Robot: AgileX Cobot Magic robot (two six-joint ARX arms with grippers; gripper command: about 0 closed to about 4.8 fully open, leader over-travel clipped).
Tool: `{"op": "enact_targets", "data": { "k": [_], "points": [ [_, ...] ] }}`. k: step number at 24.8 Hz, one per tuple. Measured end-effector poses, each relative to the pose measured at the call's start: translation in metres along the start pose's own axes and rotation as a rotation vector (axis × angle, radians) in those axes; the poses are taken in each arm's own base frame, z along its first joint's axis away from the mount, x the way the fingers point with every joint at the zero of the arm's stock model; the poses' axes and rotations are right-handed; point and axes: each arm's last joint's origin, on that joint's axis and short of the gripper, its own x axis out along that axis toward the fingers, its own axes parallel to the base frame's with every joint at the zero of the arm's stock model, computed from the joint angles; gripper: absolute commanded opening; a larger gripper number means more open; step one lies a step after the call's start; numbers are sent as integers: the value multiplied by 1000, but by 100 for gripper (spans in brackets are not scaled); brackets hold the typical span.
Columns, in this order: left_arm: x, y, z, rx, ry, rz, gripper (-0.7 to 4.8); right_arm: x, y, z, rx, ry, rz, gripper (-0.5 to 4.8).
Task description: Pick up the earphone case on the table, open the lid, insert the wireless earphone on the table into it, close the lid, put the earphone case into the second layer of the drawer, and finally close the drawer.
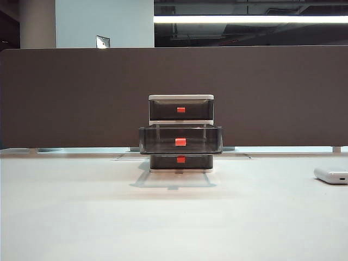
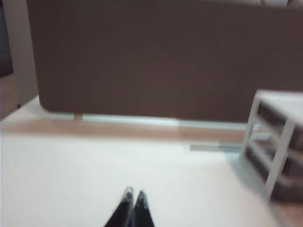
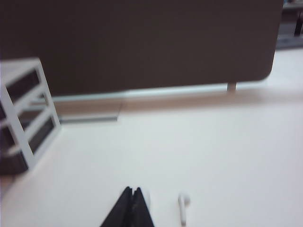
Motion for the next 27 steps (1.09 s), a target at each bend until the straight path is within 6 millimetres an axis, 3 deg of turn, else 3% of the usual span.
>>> {"op": "enact_targets", "data": {
  "k": [8,15,27],
  "points": [
    [-6,-3,35,-20,-103,-10,-6,-7,2,34,1,-52,3,-1],
    [-9,-8,49,-28,-133,-51,-6,-5,3,54,1,-41,3,-1],
    [17,-35,64,-73,36,-305,-6,9,4,73,-4,33,-1,-1]
  ]
}}
